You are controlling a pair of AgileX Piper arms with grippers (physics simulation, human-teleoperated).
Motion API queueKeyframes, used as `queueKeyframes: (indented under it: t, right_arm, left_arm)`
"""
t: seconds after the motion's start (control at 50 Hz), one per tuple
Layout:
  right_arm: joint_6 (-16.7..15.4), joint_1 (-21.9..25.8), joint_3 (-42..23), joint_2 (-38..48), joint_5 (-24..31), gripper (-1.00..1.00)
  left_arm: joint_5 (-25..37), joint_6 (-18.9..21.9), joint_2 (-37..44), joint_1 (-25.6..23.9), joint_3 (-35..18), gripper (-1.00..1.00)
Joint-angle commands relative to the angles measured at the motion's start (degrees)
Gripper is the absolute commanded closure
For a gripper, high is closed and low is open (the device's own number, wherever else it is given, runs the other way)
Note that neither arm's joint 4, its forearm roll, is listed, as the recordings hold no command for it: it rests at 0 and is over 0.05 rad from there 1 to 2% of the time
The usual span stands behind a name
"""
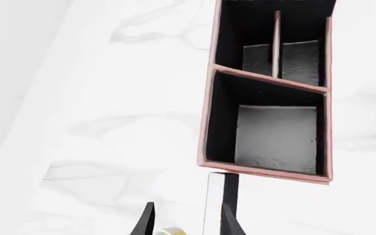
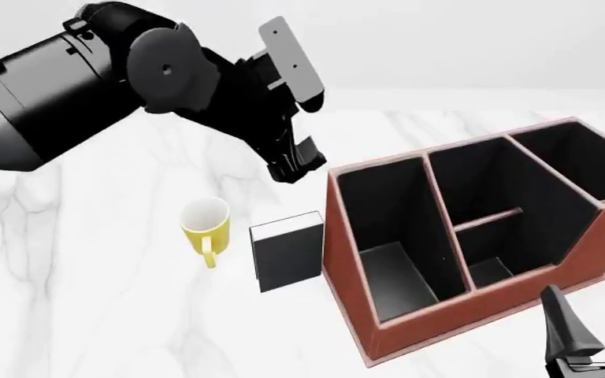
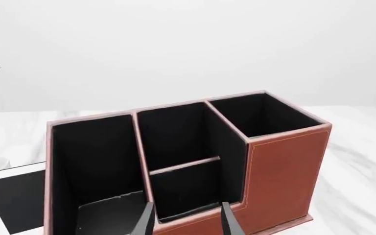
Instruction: Pick up the book and place it in the back compartment of the caddy.
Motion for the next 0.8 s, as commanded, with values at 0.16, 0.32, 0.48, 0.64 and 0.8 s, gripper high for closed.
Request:
queueKeyframes:
  t: [0.16, 0.32, 0.48, 0.64, 0.8]
  right_arm:
    - [0.1, 0.0, 0.0, 0.4, -0.3, -1.00]
    - [0.1, 0.1, 0.0, 0.6, -0.5, -1.00]
    - [0.1, 0.0, 0.0, 0.5, -0.4, -1.00]
    - [0.2, 0.0, 0.0, 0.4, -0.4, -1.00]
    - [0.2, 0.0, 0.0, 0.4, -0.3, -1.00]
  left_arm:
    - [-8.1, -1.1, 3.4, 1.4, 9.6, -1.00]
    - [-9.1, -0.2, 3.9, 1.9, 10.5, -1.00]
    - [-10.0, -1.9, 3.7, 1.0, 11.5, -1.00]
    - [-11.8, -2.6, 3.8, 0.9, 14.7, -1.00]
    - [-13.5, -3.2, 4.4, 1.5, 17.1, -1.00]
